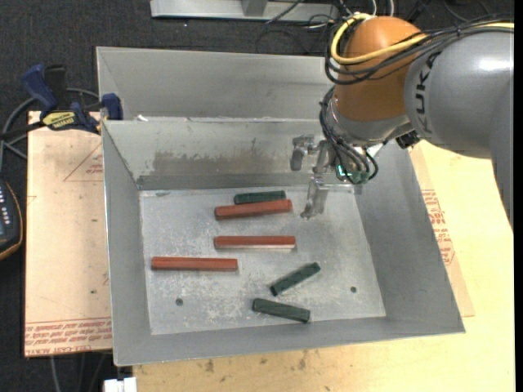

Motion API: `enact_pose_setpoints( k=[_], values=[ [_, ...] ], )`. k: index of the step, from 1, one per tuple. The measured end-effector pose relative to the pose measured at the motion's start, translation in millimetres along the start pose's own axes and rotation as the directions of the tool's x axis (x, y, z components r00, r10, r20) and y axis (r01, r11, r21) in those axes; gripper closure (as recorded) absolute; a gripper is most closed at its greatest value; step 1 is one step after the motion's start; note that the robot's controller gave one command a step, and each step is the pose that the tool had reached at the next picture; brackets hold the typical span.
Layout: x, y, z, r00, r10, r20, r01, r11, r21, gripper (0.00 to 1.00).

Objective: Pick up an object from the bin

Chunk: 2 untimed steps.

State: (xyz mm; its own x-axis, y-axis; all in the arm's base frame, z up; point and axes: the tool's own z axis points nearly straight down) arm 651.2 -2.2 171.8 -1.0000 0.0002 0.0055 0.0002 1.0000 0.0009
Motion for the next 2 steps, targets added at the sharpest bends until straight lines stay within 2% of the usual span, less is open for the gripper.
enact_pose_setpoints(
  k=[1, 2],
  values=[
    [19.6, 19, 103, 0.995, 0.098, 0.006, -0.098, 0.995, -0.001, 0.0],
    [13.4, 19, 91, 0.995, 0.098, 0.021, -0.098, 0.995, -0.003, 1.0]
  ],
)
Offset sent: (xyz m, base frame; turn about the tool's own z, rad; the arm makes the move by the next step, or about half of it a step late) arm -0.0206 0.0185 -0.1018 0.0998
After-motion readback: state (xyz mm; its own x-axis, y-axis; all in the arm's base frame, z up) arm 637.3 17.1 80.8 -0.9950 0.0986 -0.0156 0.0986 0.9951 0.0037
